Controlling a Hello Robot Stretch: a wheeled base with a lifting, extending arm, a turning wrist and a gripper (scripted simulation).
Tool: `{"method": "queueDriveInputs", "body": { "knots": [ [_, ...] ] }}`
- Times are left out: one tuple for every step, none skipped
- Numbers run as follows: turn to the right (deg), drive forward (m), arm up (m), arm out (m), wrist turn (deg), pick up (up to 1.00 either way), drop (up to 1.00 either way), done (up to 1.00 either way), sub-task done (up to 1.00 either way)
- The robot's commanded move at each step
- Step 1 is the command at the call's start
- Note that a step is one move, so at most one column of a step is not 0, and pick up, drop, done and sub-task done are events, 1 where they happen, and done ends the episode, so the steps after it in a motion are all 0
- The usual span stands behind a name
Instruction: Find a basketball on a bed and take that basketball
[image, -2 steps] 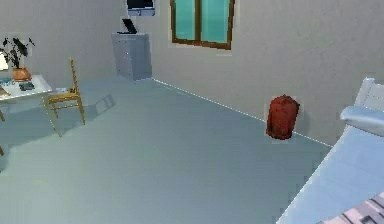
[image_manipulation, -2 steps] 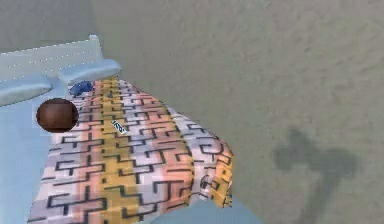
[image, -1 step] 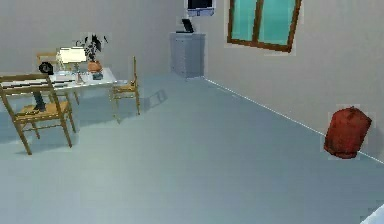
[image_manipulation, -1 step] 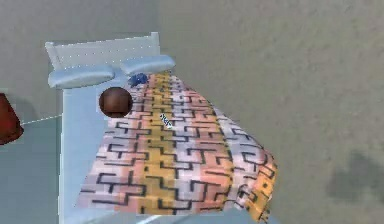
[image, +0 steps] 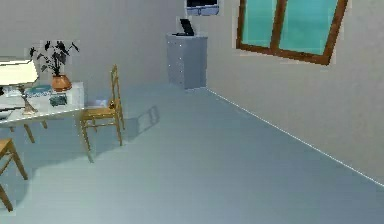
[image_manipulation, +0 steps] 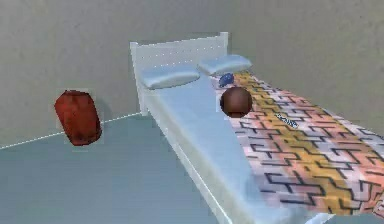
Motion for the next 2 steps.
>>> {"method": "queueDriveInputs", "body": {
  "knots": [
    [45.0, 0.0, 0.0, 0.0, 0.0, 0.0, 0.0, 0.0, 0.0],
    [12.0, 0.0, 0.0, 0.0, 0.0, 0.0, 0.0, 0.0, 0.0]
  ]
}}
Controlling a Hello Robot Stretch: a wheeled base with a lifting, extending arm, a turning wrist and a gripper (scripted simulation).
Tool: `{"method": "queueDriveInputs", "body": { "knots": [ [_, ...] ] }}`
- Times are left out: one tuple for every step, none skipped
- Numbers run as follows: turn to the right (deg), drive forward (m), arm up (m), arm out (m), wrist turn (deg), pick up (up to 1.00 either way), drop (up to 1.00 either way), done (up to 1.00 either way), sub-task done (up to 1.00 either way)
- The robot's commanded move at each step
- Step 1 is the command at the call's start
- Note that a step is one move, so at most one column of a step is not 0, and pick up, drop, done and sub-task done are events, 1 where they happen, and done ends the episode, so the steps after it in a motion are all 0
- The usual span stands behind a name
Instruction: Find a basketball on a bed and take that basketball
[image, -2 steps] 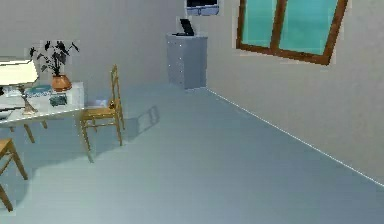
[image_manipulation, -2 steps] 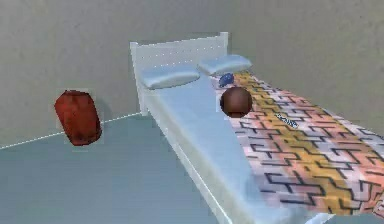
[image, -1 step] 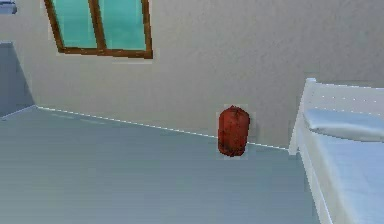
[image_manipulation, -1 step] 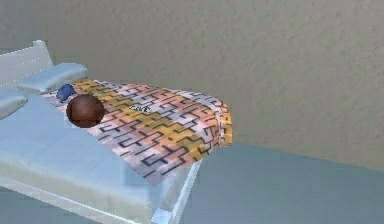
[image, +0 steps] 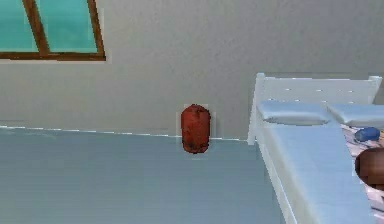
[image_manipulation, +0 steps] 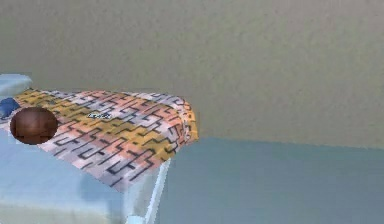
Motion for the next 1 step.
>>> {"method": "queueDriveInputs", "body": {
  "knots": [
    [0.0, 0.6, 0.0, 0.0, 0.0, 0.0, 0.0, 0.0, 0.0]
  ]
}}
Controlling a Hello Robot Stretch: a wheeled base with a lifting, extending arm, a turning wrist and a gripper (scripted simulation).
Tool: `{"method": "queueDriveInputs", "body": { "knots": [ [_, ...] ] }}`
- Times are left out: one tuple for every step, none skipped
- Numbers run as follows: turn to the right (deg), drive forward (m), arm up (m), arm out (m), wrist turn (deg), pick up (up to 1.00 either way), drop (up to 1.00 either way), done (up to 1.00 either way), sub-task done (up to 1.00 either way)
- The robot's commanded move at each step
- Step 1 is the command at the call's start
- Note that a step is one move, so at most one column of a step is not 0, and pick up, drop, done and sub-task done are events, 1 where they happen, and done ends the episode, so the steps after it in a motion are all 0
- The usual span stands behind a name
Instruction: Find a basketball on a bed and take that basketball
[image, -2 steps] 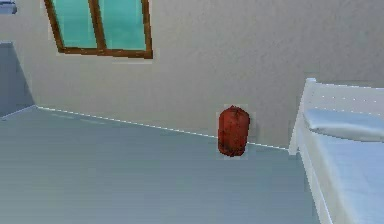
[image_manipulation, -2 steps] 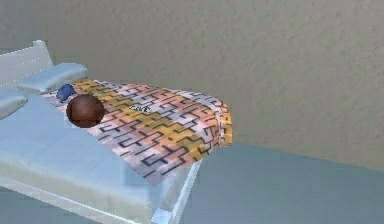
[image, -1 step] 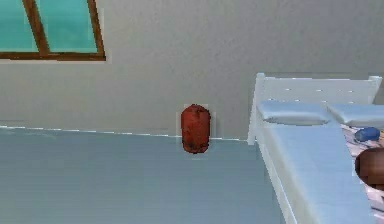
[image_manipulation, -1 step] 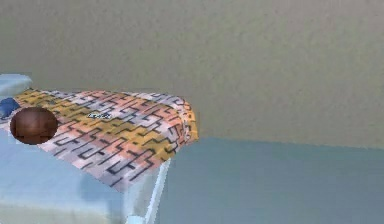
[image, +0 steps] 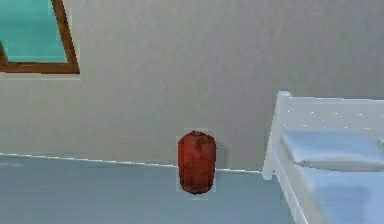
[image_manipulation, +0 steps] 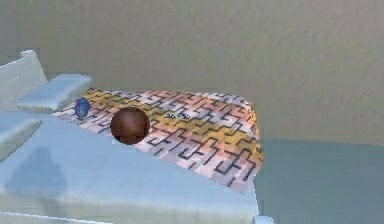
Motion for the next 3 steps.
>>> {"method": "queueDriveInputs", "body": {
  "knots": [
    [-15.0, 0.0, 0.0, 0.0, 0.0, 0.0, 0.0, 0.0, 0.0],
    [39.0, 0.0, 0.0, 0.0, 0.0, 0.0, 0.0, 0.0, 0.0],
    [0.0, 0.75, 0.0, 0.0, 0.0, 0.0, 0.0, 0.0, 0.0]
  ]
}}
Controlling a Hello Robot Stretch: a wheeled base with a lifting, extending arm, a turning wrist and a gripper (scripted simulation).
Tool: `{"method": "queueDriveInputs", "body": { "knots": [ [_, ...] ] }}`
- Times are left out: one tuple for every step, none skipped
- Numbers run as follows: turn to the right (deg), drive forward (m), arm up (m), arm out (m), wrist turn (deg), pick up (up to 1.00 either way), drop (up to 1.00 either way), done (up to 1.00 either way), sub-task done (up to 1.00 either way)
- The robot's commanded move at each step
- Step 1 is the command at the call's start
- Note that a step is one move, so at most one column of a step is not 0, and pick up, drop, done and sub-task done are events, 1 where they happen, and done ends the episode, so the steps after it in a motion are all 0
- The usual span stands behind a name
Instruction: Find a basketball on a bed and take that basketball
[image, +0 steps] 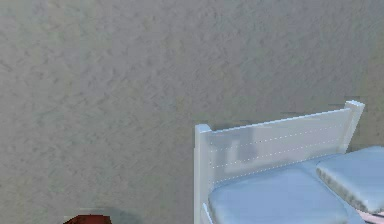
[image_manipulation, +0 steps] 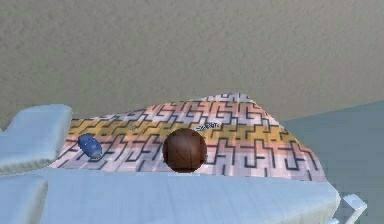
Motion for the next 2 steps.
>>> {"method": "queueDriveInputs", "body": {
  "knots": [
    [0.0, 0.0, 0.5, 0.0, 0.0, 0.0, 0.0, 0.0, 0.0],
    [0.0, 0.0, 0.28, 0.0, 0.0, 0.0, 0.0, 0.0, 0.0]
  ]
}}
